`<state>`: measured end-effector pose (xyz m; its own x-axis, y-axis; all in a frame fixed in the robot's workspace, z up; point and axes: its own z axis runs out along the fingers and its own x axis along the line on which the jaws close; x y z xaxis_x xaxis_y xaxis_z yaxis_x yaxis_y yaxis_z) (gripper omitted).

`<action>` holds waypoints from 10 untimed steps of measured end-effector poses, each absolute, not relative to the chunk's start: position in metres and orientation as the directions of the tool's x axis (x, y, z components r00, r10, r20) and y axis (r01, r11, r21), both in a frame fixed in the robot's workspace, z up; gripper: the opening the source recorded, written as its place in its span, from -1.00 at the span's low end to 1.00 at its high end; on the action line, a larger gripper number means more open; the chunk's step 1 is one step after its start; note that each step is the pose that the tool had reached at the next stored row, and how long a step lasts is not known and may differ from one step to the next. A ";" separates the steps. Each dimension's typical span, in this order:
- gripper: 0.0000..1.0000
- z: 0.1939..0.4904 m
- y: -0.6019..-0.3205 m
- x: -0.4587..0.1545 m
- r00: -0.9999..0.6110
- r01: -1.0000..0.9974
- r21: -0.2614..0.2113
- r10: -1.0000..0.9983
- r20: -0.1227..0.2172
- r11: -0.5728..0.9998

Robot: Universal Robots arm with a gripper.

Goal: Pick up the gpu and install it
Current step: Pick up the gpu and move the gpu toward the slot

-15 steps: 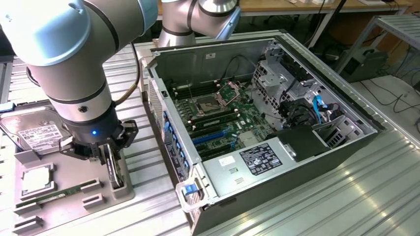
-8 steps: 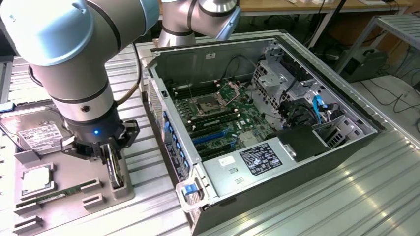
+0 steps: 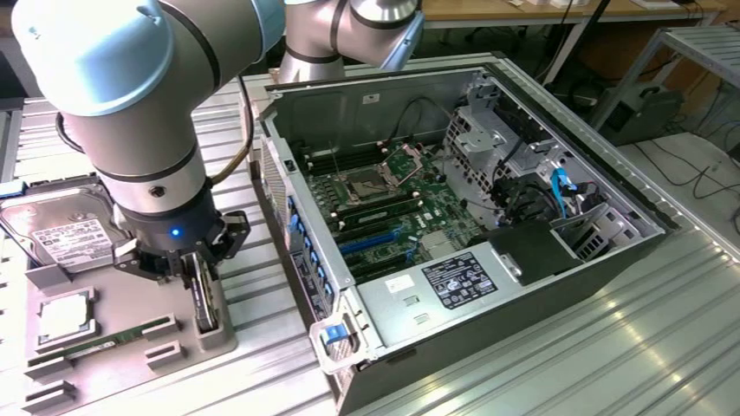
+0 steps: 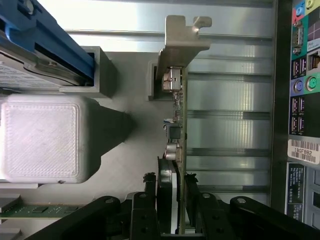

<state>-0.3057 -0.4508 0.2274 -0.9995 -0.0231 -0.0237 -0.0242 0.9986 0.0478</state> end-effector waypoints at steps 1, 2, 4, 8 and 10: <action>-0.28 0.227 -0.451 -0.306 -0.999 -0.024 0.048 -0.023 -0.024 0.999; -0.28 0.227 -0.451 -0.306 -0.999 -0.024 0.048 -0.023 -0.024 0.999; -0.28 0.227 -0.451 -0.306 -0.999 -0.024 0.048 -0.023 -0.024 0.999; -0.28 0.227 -0.451 -0.306 -0.999 -0.024 0.048 -0.023 -0.024 0.999; -0.44 0.228 -0.451 -0.306 -0.999 -0.024 0.048 -0.023 -0.024 0.999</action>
